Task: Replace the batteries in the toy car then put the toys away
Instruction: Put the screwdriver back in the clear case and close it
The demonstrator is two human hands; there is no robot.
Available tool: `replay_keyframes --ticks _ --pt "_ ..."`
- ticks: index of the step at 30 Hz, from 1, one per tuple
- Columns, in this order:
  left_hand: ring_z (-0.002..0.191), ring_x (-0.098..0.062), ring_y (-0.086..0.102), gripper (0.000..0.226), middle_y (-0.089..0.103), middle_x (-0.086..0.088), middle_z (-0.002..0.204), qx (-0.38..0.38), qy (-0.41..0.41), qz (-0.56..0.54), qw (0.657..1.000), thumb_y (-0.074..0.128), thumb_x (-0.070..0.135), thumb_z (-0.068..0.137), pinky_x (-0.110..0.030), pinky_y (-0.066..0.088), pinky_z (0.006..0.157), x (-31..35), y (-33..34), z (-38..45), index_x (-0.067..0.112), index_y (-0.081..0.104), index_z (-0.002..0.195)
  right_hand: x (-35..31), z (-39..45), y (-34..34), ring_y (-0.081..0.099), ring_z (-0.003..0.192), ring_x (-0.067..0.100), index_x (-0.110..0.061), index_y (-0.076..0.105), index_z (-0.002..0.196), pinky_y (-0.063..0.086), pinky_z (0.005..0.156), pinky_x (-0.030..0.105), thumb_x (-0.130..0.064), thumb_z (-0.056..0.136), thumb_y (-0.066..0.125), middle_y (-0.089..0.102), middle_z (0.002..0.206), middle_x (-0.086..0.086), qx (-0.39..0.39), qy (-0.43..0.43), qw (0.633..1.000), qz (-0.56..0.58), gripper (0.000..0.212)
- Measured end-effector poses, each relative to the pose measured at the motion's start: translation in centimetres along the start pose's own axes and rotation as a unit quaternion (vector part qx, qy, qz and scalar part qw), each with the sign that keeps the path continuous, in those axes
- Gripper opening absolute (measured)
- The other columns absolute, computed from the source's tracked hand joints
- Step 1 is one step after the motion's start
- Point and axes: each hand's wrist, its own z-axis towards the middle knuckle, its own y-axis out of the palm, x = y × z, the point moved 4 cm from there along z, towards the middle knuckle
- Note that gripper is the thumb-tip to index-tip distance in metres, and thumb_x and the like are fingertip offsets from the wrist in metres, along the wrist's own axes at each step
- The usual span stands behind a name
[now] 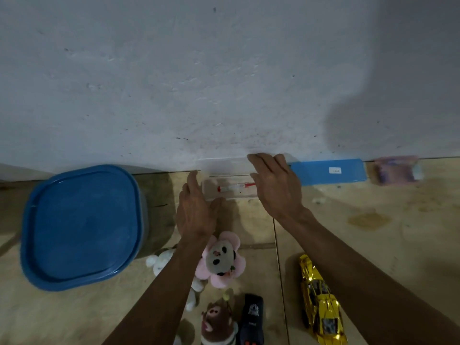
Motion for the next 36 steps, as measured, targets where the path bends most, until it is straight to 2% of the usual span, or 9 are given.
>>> replay_keyframes --ticks 4,8,12,15,21,26,30,32,36 --pt "0.124 -0.036 0.049 0.097 0.044 -0.017 0.142 0.027 0.020 0.042 0.999 0.083 0.041 0.078 -0.050 0.053 0.089 0.3 -0.4 -0.3 0.027 0.021 0.152 0.0 0.3 -0.7 0.064 0.101 0.032 -0.002 0.070 0.116 0.061 0.070 0.041 -0.010 0.083 0.080 0.066 0.110 0.014 -0.017 -0.033 0.997 0.065 0.036" --pt "0.136 -0.037 0.035 0.084 0.033 -0.016 0.152 0.044 0.085 0.101 0.990 0.079 0.042 0.082 -0.055 0.047 0.098 0.5 -0.5 -0.5 0.035 0.028 0.149 0.2 -1.3 -0.9 0.063 0.091 0.026 -0.004 0.075 0.103 0.057 0.063 0.034 -0.019 0.077 0.084 0.063 0.099 0.011 -0.046 -0.063 0.994 0.076 0.031" --pt "0.129 -0.037 0.040 0.059 0.047 -0.017 0.145 0.063 0.160 0.170 0.970 0.084 0.019 0.078 -0.052 0.048 0.092 0.4 -0.3 -0.7 0.026 0.061 0.132 0.7 -3.1 0.9 0.066 0.087 0.026 -0.006 0.078 0.097 0.061 0.058 0.036 -0.012 0.072 0.088 0.067 0.093 0.010 -0.064 -0.075 0.994 0.056 0.027" --pt "0.121 -0.037 0.048 0.047 0.057 -0.015 0.135 0.064 0.189 0.203 0.959 0.090 0.020 0.073 -0.049 0.049 0.086 -0.2 0.1 -0.2 0.023 0.073 0.117 1.0 -3.7 2.2 0.065 0.092 0.028 -0.009 0.078 0.100 0.057 0.065 0.036 -0.014 0.077 0.084 0.072 0.098 0.010 -0.049 -0.083 0.995 0.010 0.024" --pt "0.112 -0.032 0.053 0.032 0.066 -0.010 0.122 0.093 0.204 0.215 0.951 0.083 0.034 0.080 -0.050 0.048 0.084 0.5 0.1 1.0 0.022 0.077 0.109 1.6 -3.3 3.0 0.065 0.102 0.032 -0.010 0.076 0.106 0.055 0.085 0.042 -0.027 0.094 0.060 0.072 0.114 0.011 0.009 -0.045 0.999 -0.016 0.026" --pt "0.110 -0.035 0.058 0.027 0.065 -0.010 0.121 0.086 0.206 0.220 0.950 0.078 0.039 0.085 -0.049 0.046 0.085 0.4 0.2 2.1 0.024 0.078 0.107 1.0 -2.5 2.4 0.066 0.098 0.031 -0.009 0.078 0.100 0.055 0.082 0.039 -0.029 0.094 0.049 0.073 0.109 0.010 0.035 -0.067 0.997 -0.020 0.035" --pt "0.109 -0.034 0.056 0.025 0.065 -0.009 0.118 0.085 0.218 0.218 0.947 0.068 0.041 0.088 -0.049 0.046 0.084 0.3 0.3 2.3 0.025 0.078 0.104 1.0 -2.7 2.8 0.056 0.106 0.028 -0.008 0.078 0.101 0.056 0.084 0.040 -0.028 0.095 0.048 0.073 0.112 0.011 0.048 -0.075 0.996 -0.014 0.036" --pt "0.109 -0.035 0.057 0.022 0.065 -0.009 0.119 0.077 0.214 0.225 0.947 0.070 0.039 0.088 -0.049 0.046 0.085 0.4 0.3 2.3 0.024 0.078 0.103 1.2 -2.8 3.0 0.049 0.109 0.027 -0.009 0.077 0.102 0.055 0.087 0.040 -0.028 0.094 0.052 0.072 0.112 0.011 0.045 -0.072 0.996 -0.013 0.033" --pt "0.114 -0.035 0.055 0.021 0.064 -0.007 0.123 0.044 0.204 0.242 0.948 0.074 0.036 0.088 -0.051 0.045 0.088 0.7 0.3 2.3 0.024 0.078 0.105 1.1 -2.7 3.0 0.056 0.108 0.031 -0.008 0.077 0.101 0.055 0.085 0.042 -0.025 0.089 0.064 0.070 0.112 0.010 0.011 -0.056 0.998 -0.026 0.025"
